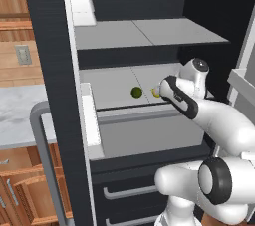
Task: Grab the lime and lemon from the fridge, place them in the blender, close the lid, and turn on the blender to create a marinade.
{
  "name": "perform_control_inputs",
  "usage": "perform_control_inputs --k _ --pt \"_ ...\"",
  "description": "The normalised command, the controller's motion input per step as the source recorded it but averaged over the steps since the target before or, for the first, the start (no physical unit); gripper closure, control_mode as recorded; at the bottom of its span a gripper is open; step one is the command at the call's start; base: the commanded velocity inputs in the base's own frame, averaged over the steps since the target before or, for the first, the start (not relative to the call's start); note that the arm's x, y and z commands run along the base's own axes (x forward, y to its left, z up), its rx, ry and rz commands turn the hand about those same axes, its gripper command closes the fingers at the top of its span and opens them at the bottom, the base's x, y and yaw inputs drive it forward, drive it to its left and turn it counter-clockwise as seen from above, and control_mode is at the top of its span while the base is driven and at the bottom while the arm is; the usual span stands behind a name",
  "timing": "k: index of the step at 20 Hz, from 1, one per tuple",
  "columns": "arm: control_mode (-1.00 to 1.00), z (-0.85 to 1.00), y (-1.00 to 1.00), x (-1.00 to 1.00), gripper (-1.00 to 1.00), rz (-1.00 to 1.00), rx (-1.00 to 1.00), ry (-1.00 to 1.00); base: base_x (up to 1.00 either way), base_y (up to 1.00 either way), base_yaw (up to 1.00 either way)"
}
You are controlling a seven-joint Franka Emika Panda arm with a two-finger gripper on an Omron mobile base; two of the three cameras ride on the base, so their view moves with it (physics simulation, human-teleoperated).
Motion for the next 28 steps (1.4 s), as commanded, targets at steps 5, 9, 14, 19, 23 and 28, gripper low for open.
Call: perform_control_inputs --k 5,9,14,19,23,28 --pt "-1.00 -0.26 0.00 0.34 -1.00 0.00 0.00 0.00 0.00 0.00 0.00" --pt "-1.00 -0.20 -0.02 0.36 -1.00 0.00 0.00 0.00 0.00 0.00 0.00" --pt "-1.00 -0.17 -0.01 0.31 -1.00 0.00 0.00 0.02 0.00 0.00 0.00" --pt "-1.00 -0.12 0.00 0.29 -1.00 0.00 0.00 0.03 0.00 0.00 0.00" --pt "-1.00 -0.11 0.00 0.33 -1.00 0.00 0.00 0.03 0.00 0.00 0.00" --pt "-1.00 -0.11 0.00 0.31 -1.00 0.00 0.00 0.03 0.00 0.00 0.00"
